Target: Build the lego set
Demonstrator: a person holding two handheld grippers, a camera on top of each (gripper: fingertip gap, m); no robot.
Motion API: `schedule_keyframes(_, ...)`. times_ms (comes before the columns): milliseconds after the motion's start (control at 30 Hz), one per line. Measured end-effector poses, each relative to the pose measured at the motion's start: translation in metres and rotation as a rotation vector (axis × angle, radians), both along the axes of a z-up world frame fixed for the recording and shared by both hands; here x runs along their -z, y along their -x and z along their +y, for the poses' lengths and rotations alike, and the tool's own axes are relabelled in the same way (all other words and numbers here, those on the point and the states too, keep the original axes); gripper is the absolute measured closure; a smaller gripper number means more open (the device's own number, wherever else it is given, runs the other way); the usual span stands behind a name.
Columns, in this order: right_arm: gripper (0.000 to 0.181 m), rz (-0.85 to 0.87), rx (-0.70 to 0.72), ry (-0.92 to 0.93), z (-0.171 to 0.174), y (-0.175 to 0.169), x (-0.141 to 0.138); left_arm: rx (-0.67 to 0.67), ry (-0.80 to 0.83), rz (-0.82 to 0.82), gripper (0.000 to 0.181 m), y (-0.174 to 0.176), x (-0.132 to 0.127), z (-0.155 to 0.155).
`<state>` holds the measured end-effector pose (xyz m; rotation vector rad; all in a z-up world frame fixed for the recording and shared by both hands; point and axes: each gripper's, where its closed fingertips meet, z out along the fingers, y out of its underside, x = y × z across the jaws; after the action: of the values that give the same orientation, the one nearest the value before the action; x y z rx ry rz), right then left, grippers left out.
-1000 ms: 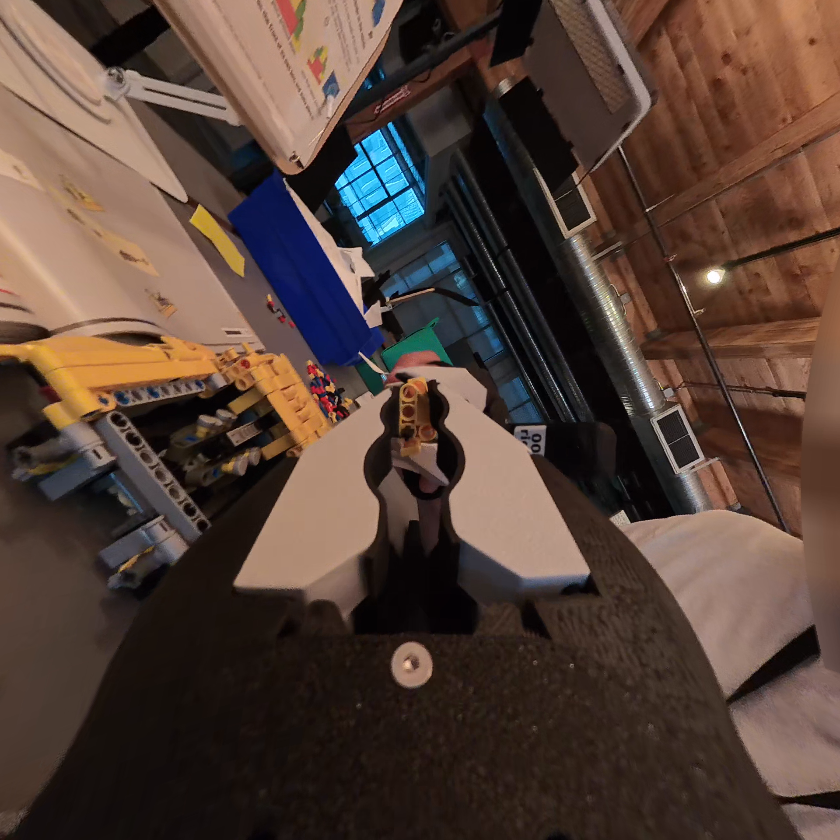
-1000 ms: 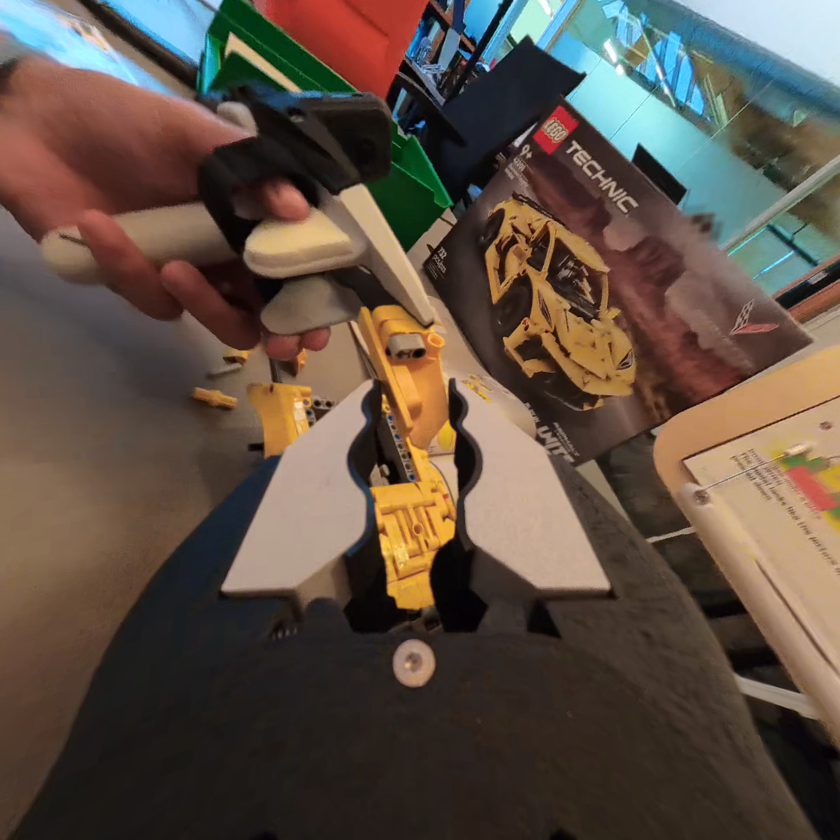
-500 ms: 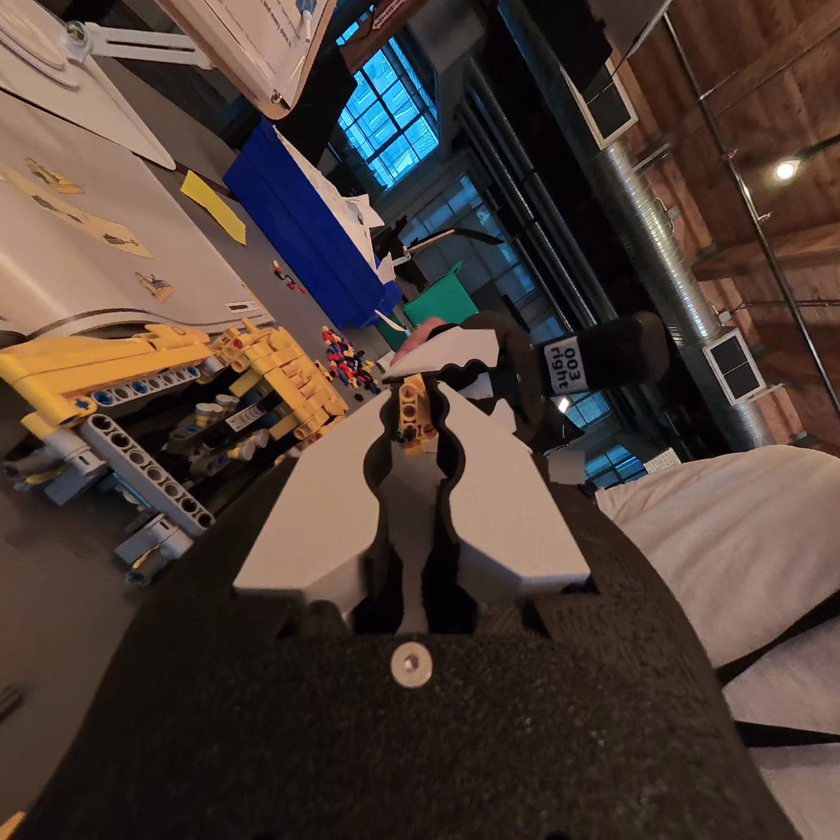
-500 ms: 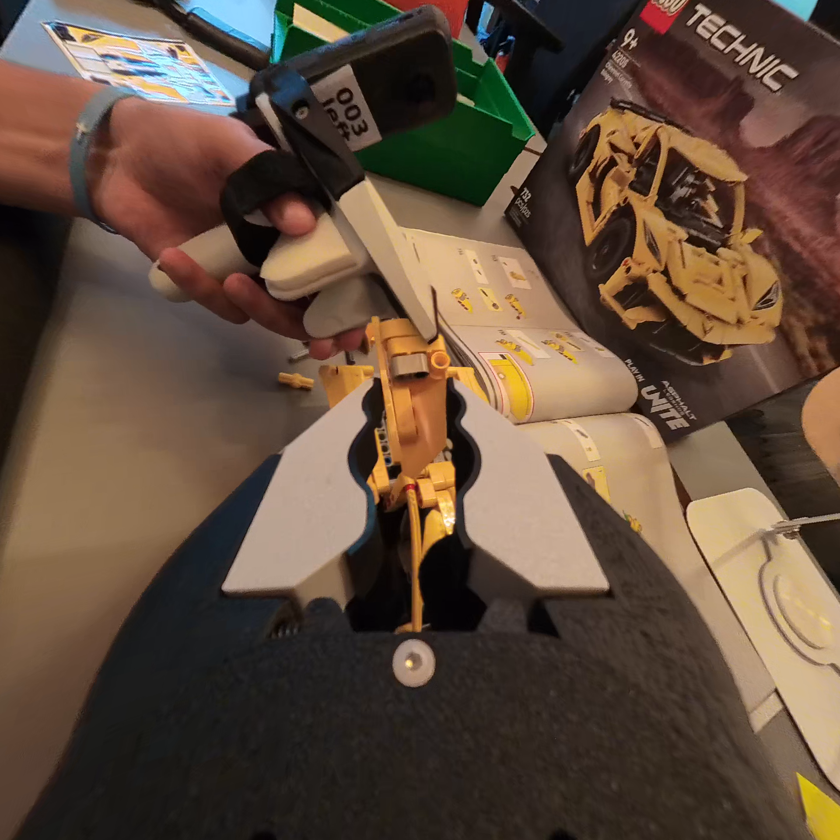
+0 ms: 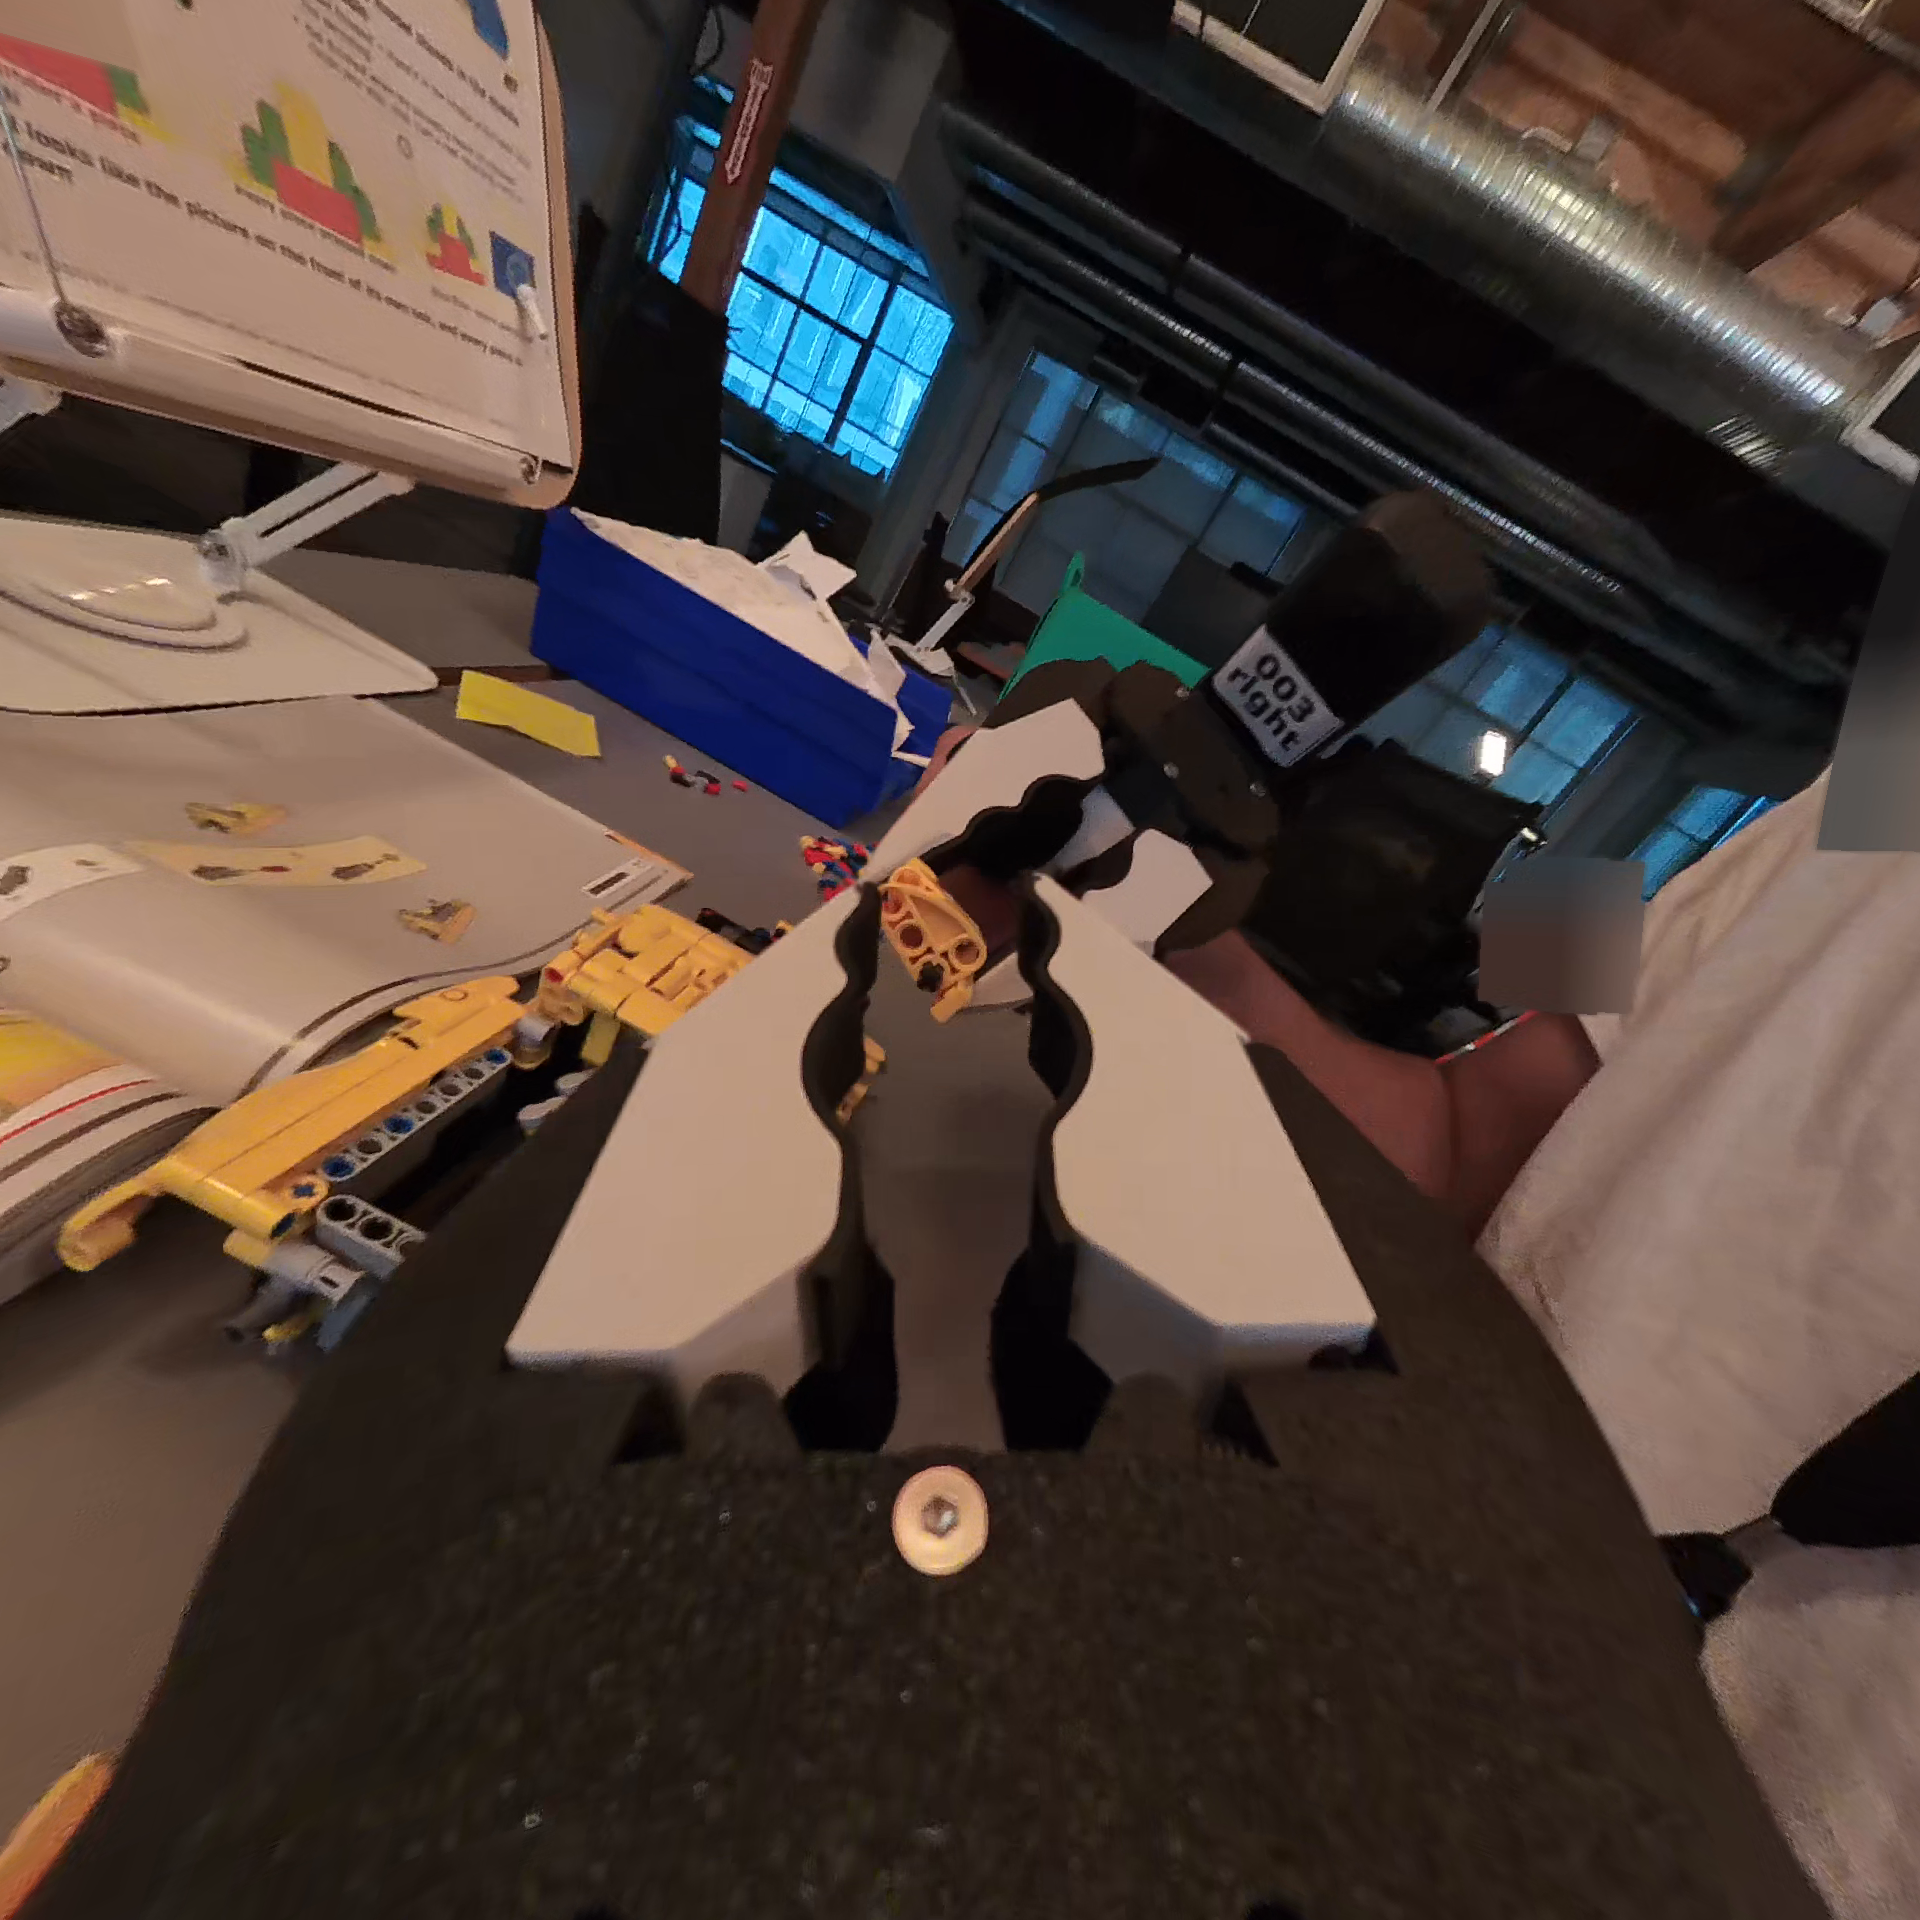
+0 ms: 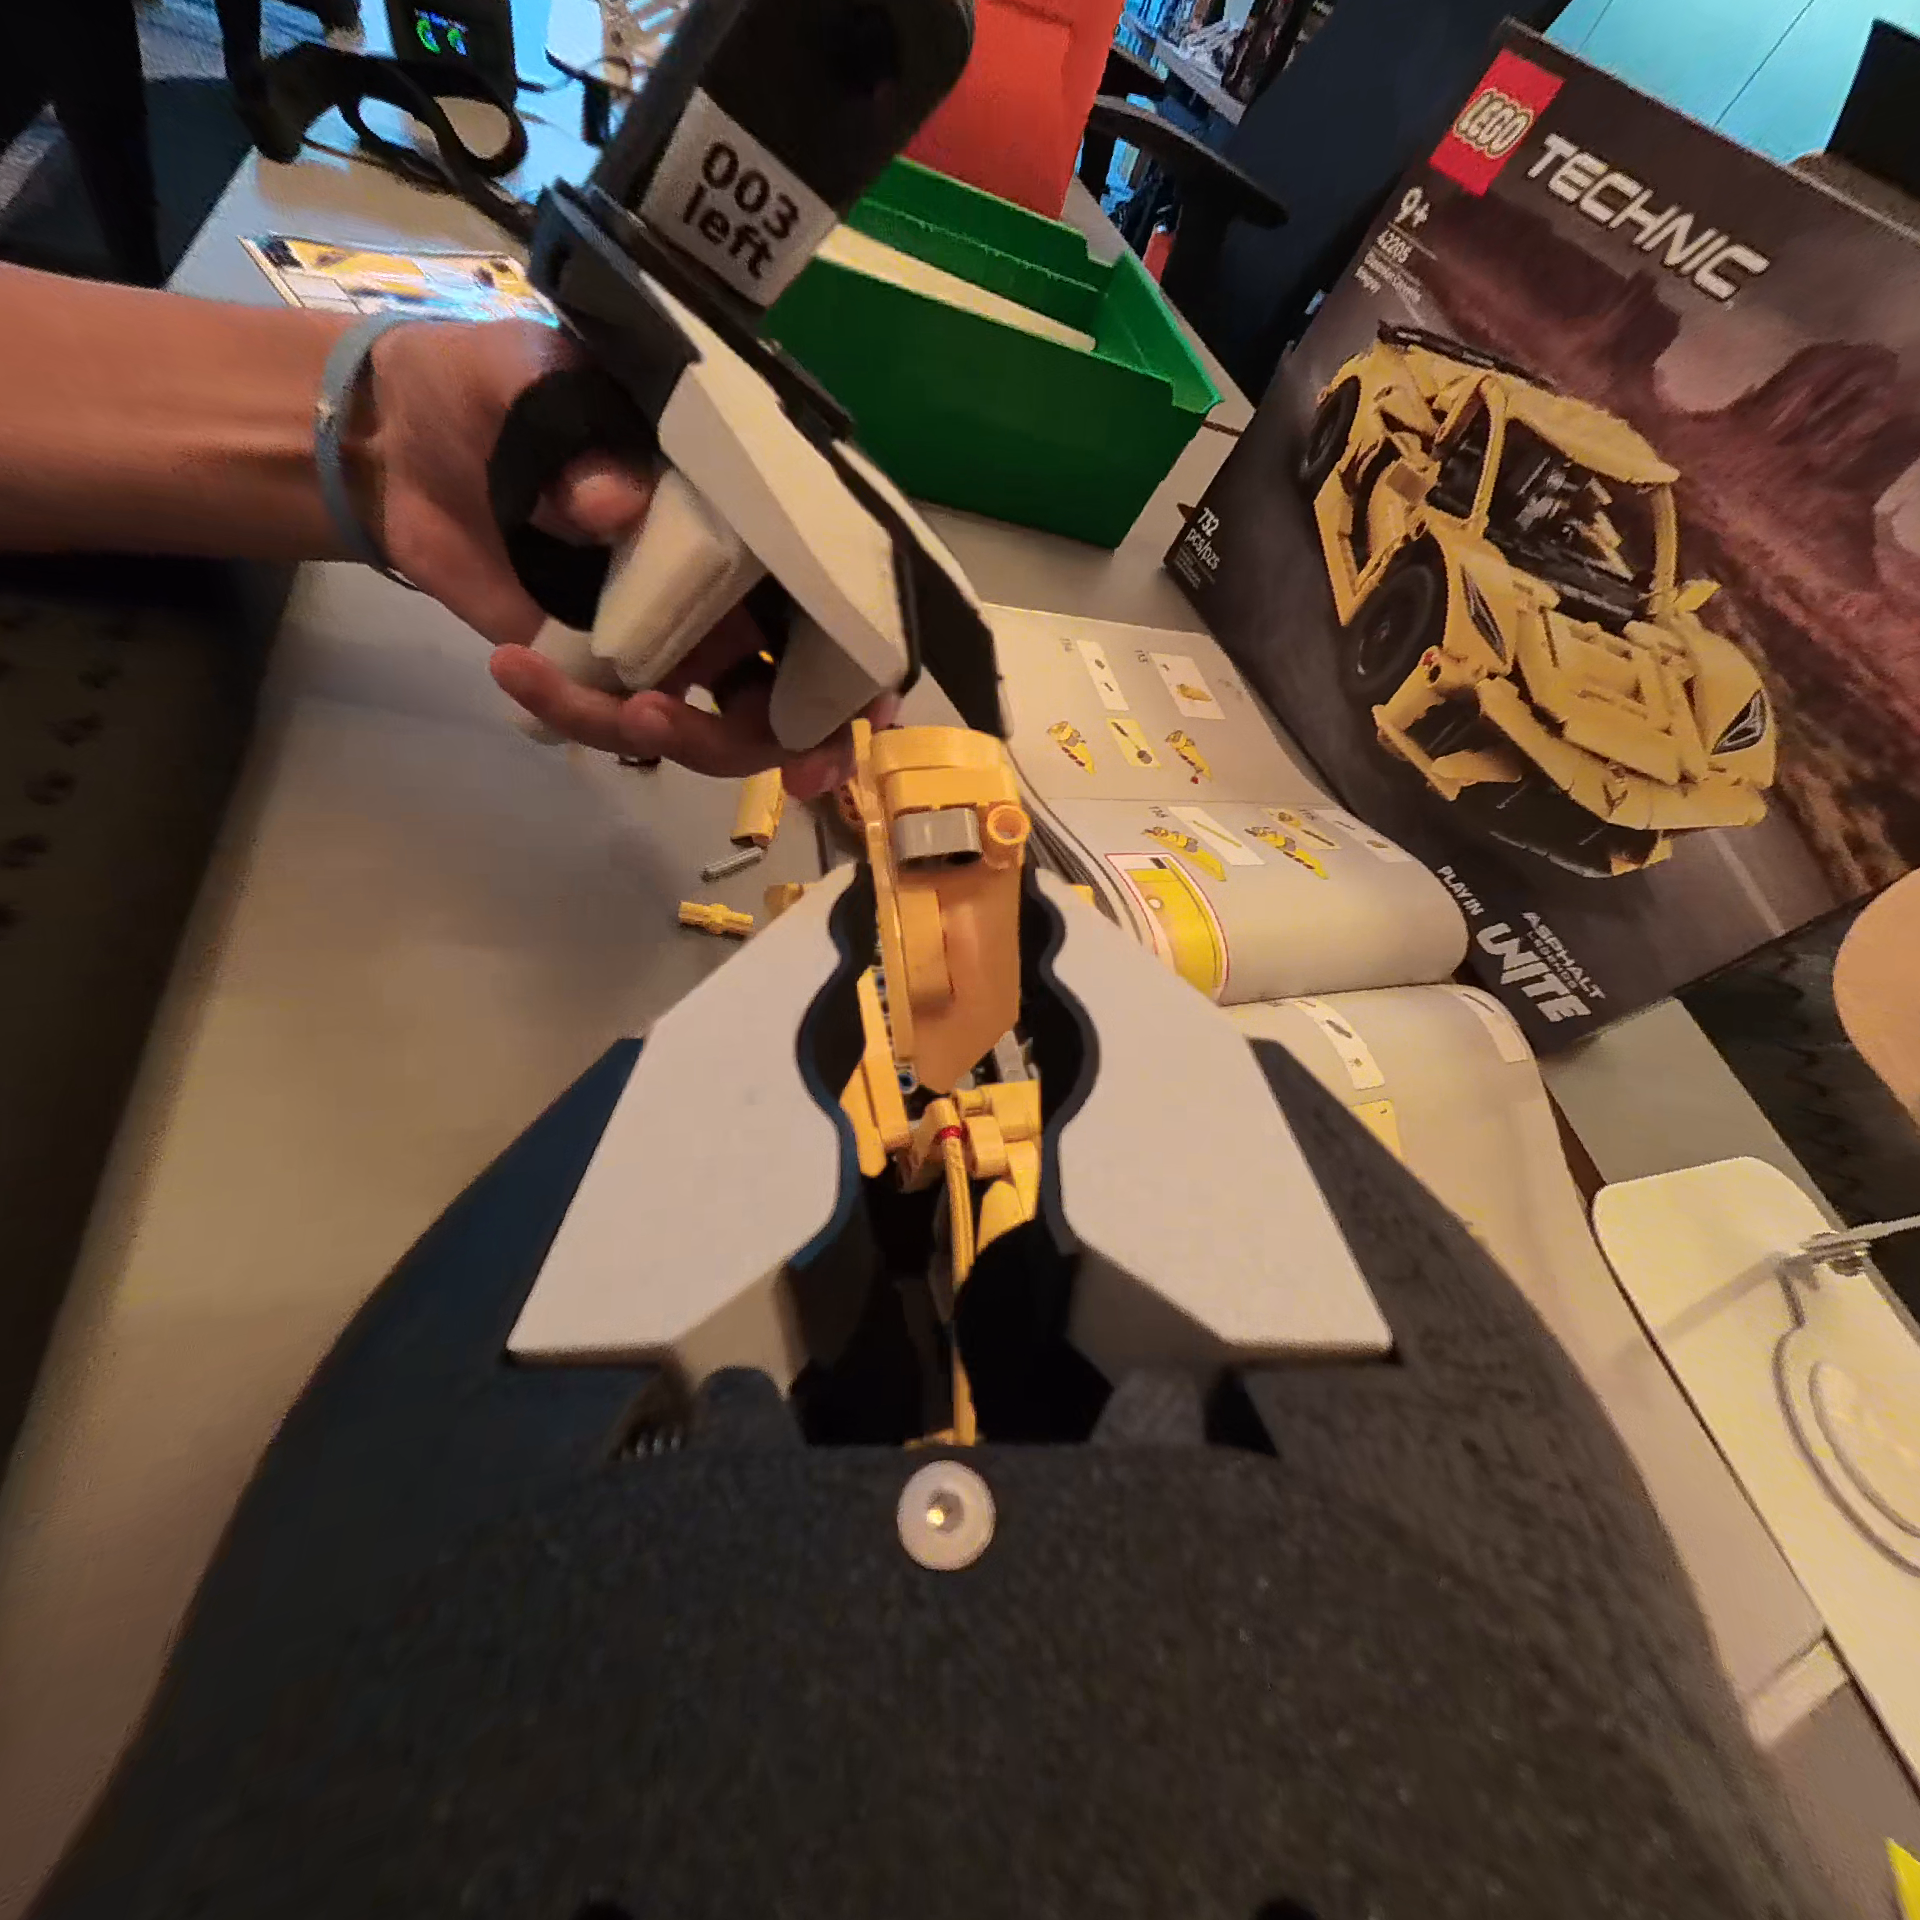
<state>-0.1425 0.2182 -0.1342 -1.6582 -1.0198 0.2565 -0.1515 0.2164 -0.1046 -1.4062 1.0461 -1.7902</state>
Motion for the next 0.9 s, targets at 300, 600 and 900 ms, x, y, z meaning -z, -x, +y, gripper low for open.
schedule_keyframes(300,0.155,-0.018,0.020,-0.075,0.002,0.001,-0.004,-0.033,0.083,-0.012,0.161,0.002,-0.002,0.013)
schedule_keyframes(600,0.155,0.457,-0.125,0.220,-0.007,0.003,-0.022,-0.128,0.016,-0.070,0.161,0.007,-0.011,0.023)
schedule_keyframes(900,0.156,0.795,-0.300,0.465,-0.017,-0.011,-0.042,-0.082,-0.090,-0.043,0.161,0.003,-0.007,0.006)
